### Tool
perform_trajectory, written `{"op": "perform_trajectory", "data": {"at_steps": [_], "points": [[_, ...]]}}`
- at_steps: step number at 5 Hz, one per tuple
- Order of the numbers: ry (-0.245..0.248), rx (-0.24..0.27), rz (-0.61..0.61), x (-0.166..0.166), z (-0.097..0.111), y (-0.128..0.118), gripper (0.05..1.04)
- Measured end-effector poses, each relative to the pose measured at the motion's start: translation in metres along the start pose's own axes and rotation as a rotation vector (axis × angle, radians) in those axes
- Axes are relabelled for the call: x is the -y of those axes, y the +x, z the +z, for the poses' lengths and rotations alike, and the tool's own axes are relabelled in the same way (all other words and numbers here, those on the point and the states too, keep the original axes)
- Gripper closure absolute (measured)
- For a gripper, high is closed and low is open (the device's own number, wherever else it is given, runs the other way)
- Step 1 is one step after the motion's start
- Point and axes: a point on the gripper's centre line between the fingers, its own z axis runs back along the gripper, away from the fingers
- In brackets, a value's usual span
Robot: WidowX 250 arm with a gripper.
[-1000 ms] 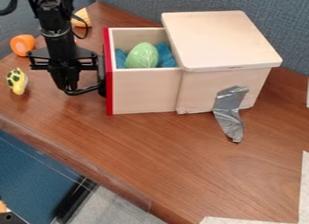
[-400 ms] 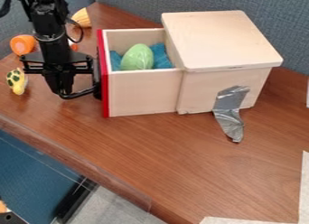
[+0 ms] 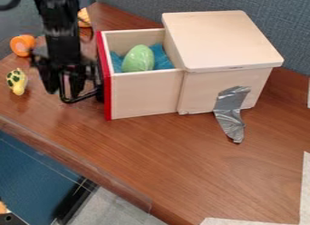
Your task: Open the drawer
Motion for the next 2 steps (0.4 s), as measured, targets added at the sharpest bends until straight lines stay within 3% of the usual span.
{"op": "perform_trajectory", "data": {"at_steps": [1,2], "points": [[-0.025,-0.006,-0.173,-0.006,0.036,0.002,0.089],[-0.055,0.051,-0.278,-0.015,0.086,-0.007,0.082]]}}
